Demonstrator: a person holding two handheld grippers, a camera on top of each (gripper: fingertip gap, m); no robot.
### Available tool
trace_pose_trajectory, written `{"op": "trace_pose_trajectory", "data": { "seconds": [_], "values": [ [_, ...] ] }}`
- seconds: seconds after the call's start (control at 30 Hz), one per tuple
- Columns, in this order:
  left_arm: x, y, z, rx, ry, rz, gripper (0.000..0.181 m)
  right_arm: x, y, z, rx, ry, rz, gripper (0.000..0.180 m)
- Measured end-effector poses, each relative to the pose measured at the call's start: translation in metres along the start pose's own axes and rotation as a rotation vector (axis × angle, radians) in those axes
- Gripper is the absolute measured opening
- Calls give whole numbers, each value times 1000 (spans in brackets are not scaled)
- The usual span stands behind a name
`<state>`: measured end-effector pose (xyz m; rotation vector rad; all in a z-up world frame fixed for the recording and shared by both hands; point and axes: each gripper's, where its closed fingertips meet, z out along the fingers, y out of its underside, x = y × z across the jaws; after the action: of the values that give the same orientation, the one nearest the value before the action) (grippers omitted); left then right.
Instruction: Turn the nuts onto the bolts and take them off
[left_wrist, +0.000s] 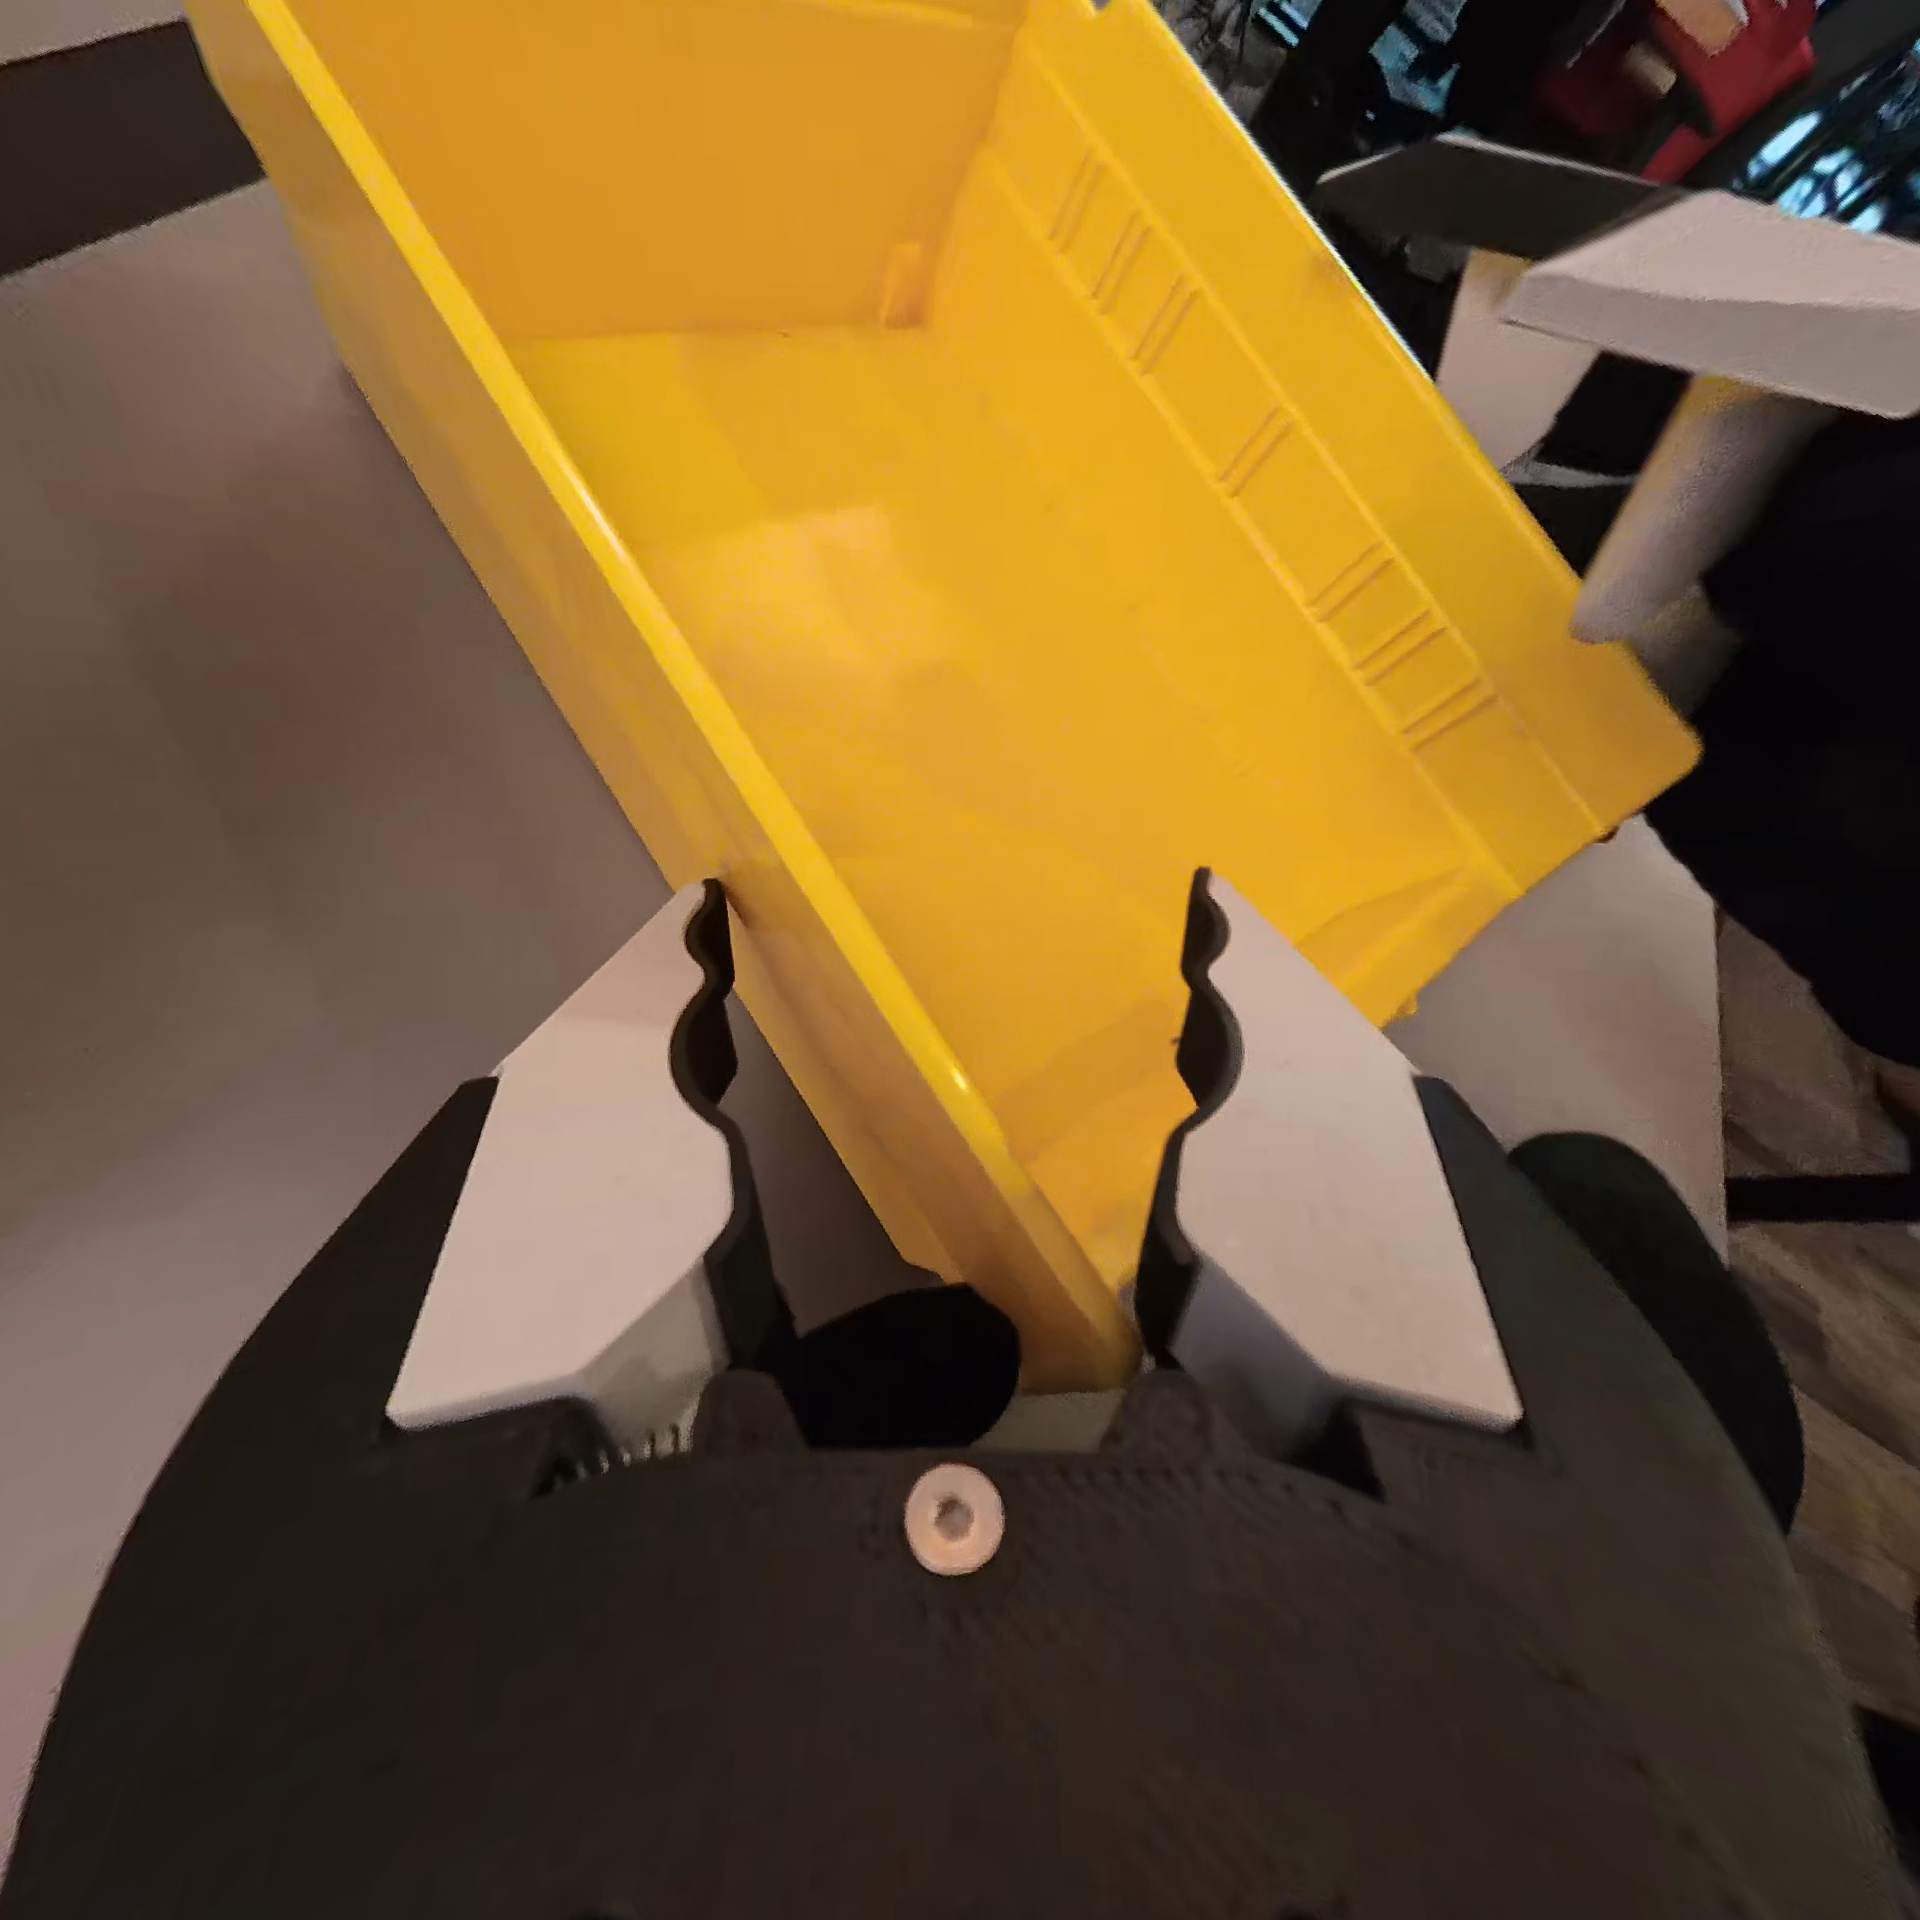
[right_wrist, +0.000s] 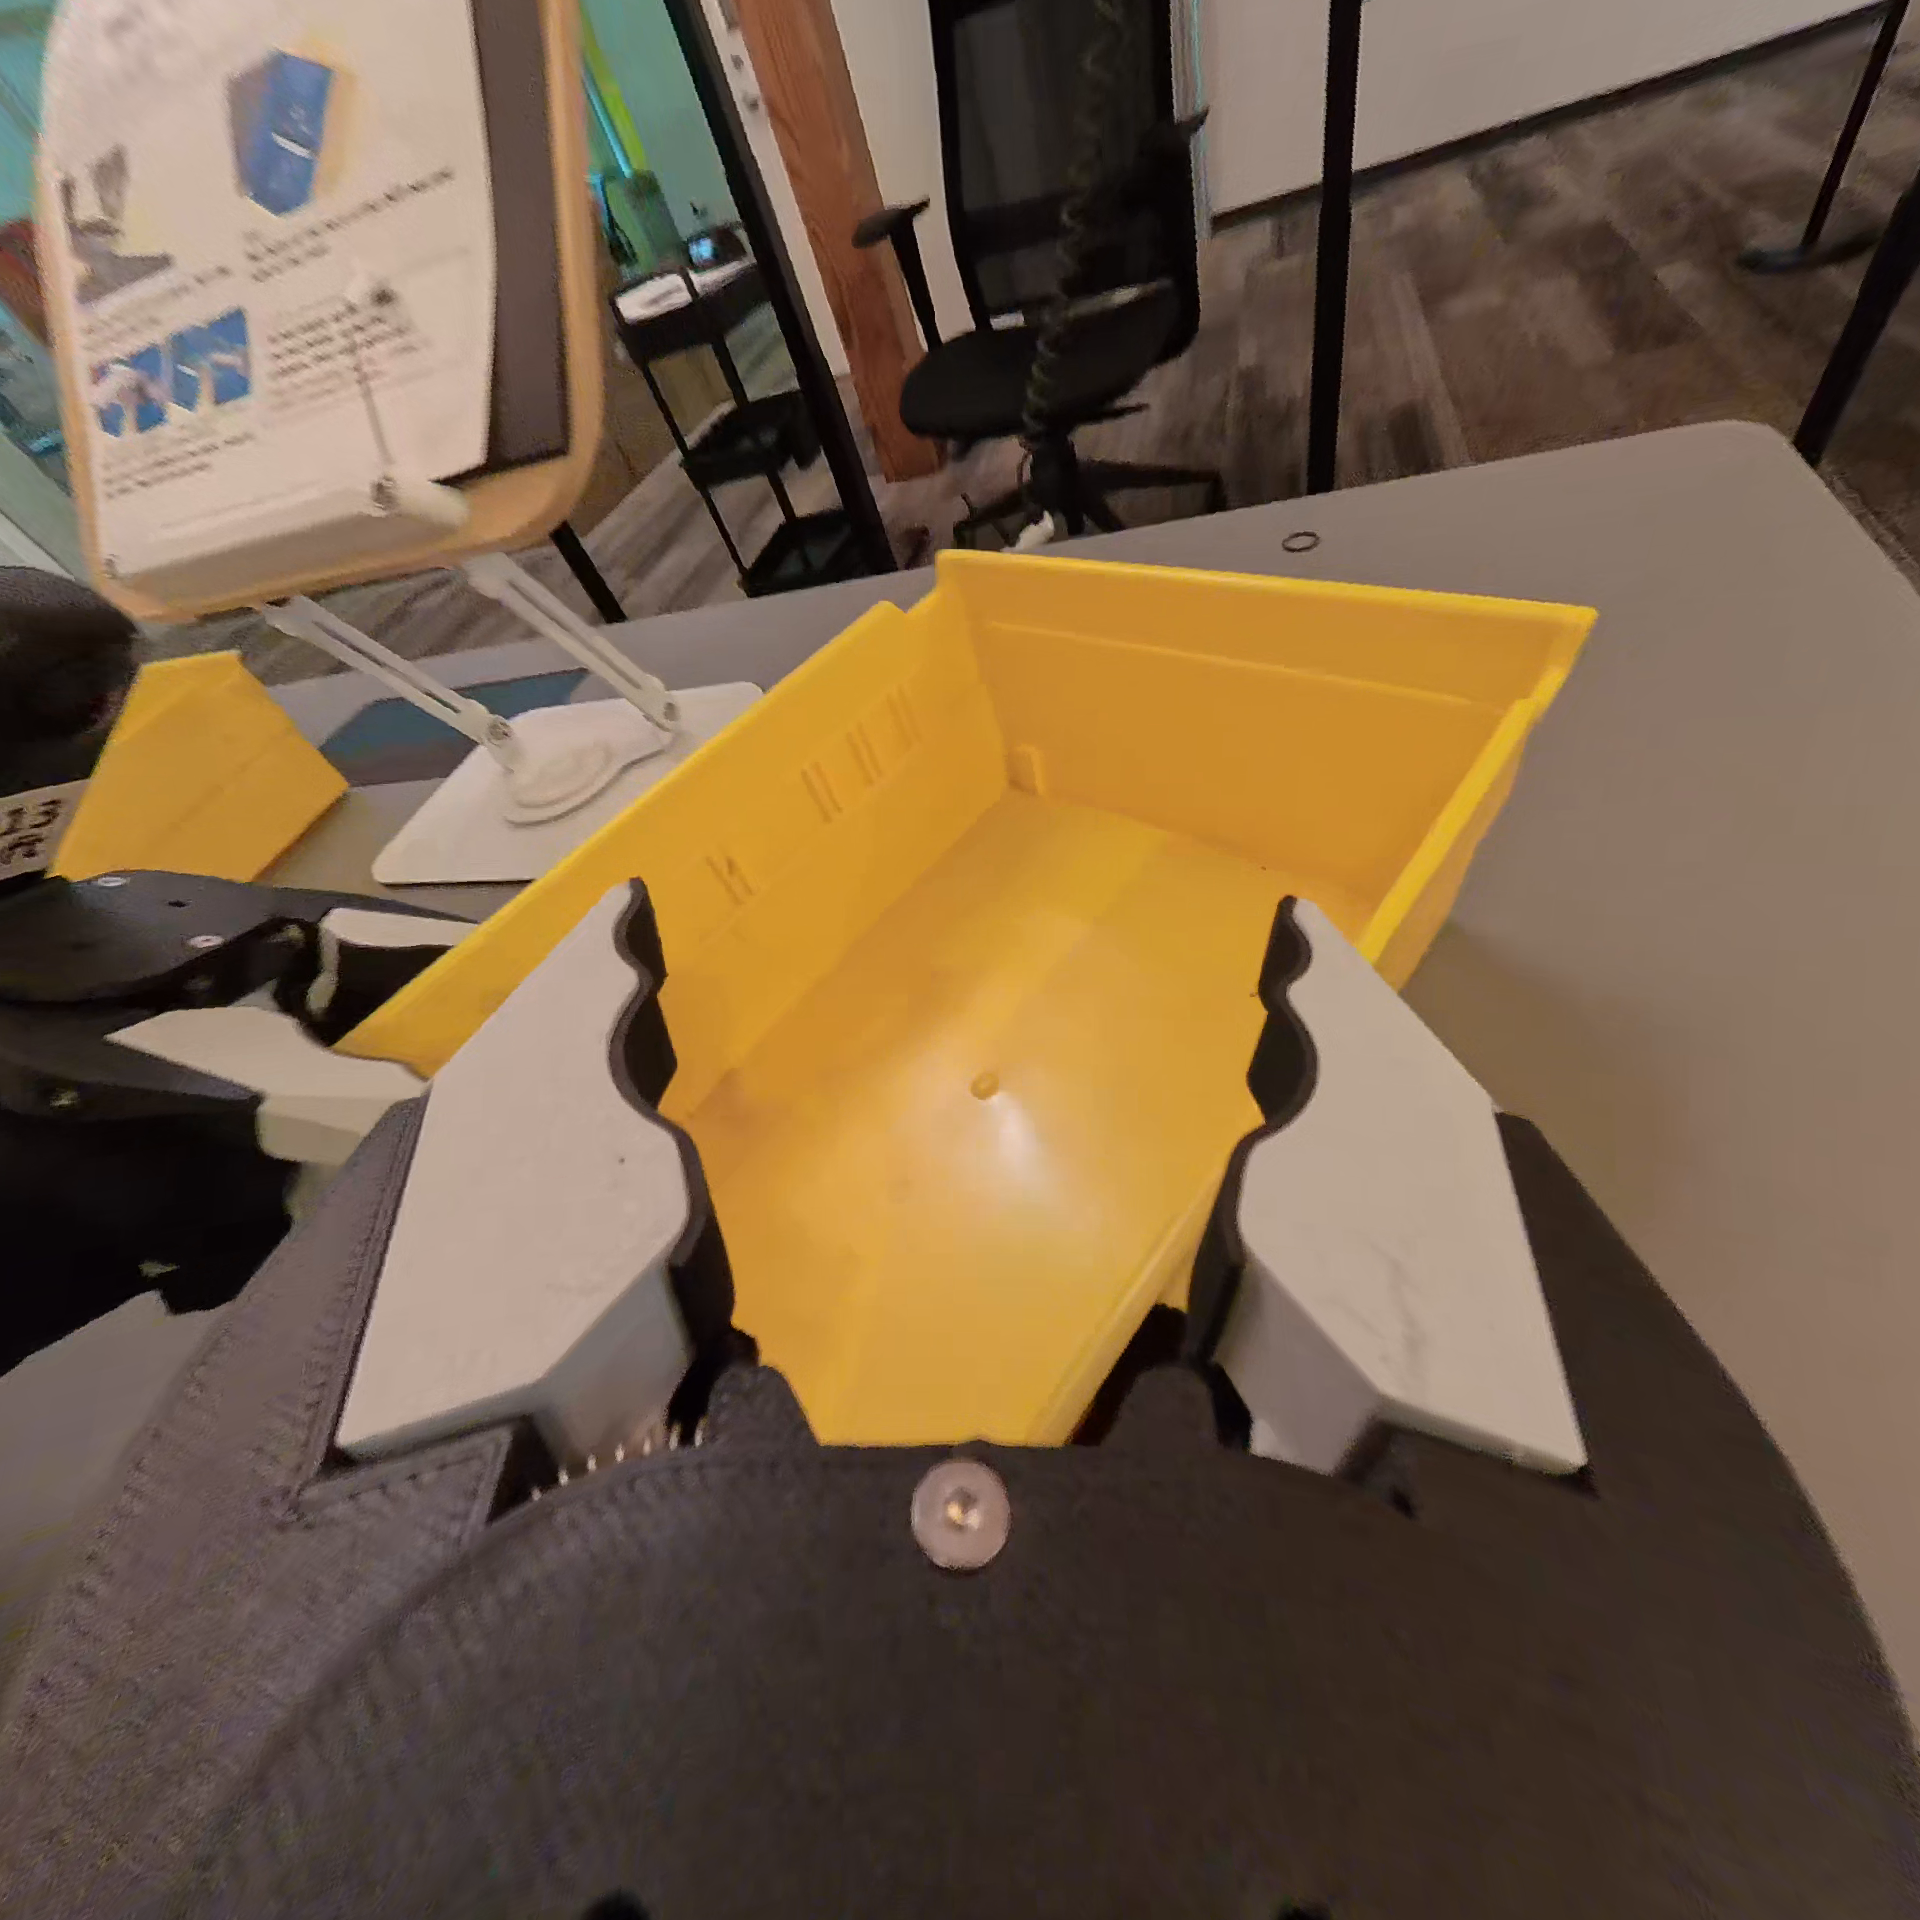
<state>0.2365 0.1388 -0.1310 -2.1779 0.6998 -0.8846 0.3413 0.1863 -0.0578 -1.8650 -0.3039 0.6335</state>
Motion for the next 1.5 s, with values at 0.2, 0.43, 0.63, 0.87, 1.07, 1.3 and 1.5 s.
{"op": "trace_pose_trajectory", "data": {
  "seconds": [0.2,0.43,0.63,0.87,1.07,1.3,1.5],
  "values": [
    [6,-19,18,88,27,-131,97,46,-12,26,-99,-10,-11,94],
    [6,-47,42,184,36,-254,109,96,-31,58,-118,12,-47,79],
    [-6,-68,59,244,44,-306,110,126,-44,83,-103,25,-62,65],
    [-8,-81,70,276,43,-327,118,144,-48,104,-138,16,-84,67],
    [-10,-86,69,290,77,-332,120,154,-46,110,-148,42,-75,79],
    [-1,-91,27,324,57,-250,129,170,-100,60,26,328,-249,87],
    [15,-96,-53,413,29,-39,119,49,-162,32,155,257,-484,73]
  ]
}}
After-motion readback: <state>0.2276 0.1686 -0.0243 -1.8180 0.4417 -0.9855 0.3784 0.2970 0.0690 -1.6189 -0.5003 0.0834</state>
